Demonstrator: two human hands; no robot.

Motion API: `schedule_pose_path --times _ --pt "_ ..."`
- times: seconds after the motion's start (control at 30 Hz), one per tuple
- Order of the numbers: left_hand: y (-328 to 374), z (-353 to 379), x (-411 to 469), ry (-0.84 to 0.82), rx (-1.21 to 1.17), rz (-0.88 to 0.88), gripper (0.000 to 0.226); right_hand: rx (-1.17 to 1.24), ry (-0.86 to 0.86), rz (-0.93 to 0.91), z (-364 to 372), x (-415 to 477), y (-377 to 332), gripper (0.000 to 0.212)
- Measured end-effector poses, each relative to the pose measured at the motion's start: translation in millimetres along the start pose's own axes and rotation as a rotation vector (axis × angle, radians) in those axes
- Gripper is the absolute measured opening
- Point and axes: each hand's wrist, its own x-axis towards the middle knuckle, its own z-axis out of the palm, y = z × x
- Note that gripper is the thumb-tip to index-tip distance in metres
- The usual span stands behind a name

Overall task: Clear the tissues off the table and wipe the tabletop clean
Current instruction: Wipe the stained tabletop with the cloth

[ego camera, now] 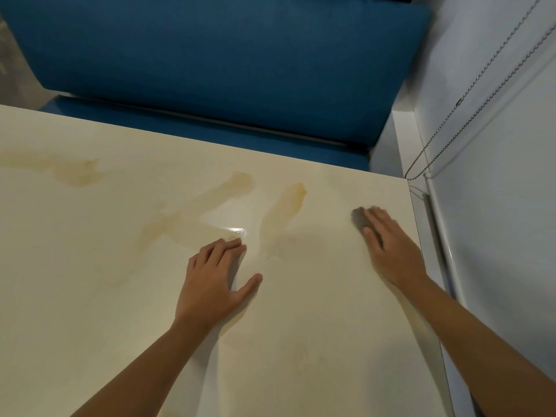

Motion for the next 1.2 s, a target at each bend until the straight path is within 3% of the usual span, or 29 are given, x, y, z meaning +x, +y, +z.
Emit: schedule_pose_path --times 0.23,0.4,0.53,0.67,0.87,1.03,1.13,1.2 --pt "0.9 0.1 0.7 0.0 0.022 -0.002 0.057 -0.068 0.088 0.32 7.6 48.6 -8.7 0.047" --pt "-0.4 -1.3 -0.2 -0.027 0.032 -0.001 0.058 -0.07 -0.013 0.085 27.1 36.2 -46.0 0.049" --pt "1.8 -1.4 -0.3 -0.036 0.054 0.002 0.057 -0.005 -0.044 -0.017 14.2 9.8 -34.9 0.046" --pt "-4.0 -4.7 14.4 -0.003 0.052 0.038 0.054 0.022 -0.007 0.083 -1.0 11.6 -1.5 0.045" --pt "-20.6 -4.0 44.8 -0.062 0.119 -0.088 0.081 -0.071 0.101 0.274 -2.5 43.2 21.9 0.046" --pt "-18.3 -3.6 46.8 -0.07 0.137 -0.095 0.082 -0.075 0.162 0.361 4.2 72.1 9.8 0.045" --pt "-18.9 -2.3 46.8 -0.056 0.114 -0.108 0.079 -0.048 0.161 0.335 15.2 80.4 -11.2 0.045" --pt "-20.1 -1.4 46.7 -0.054 0.109 -0.109 0.078 -0.056 0.117 0.223 22.6 74.5 -26.1 0.046"
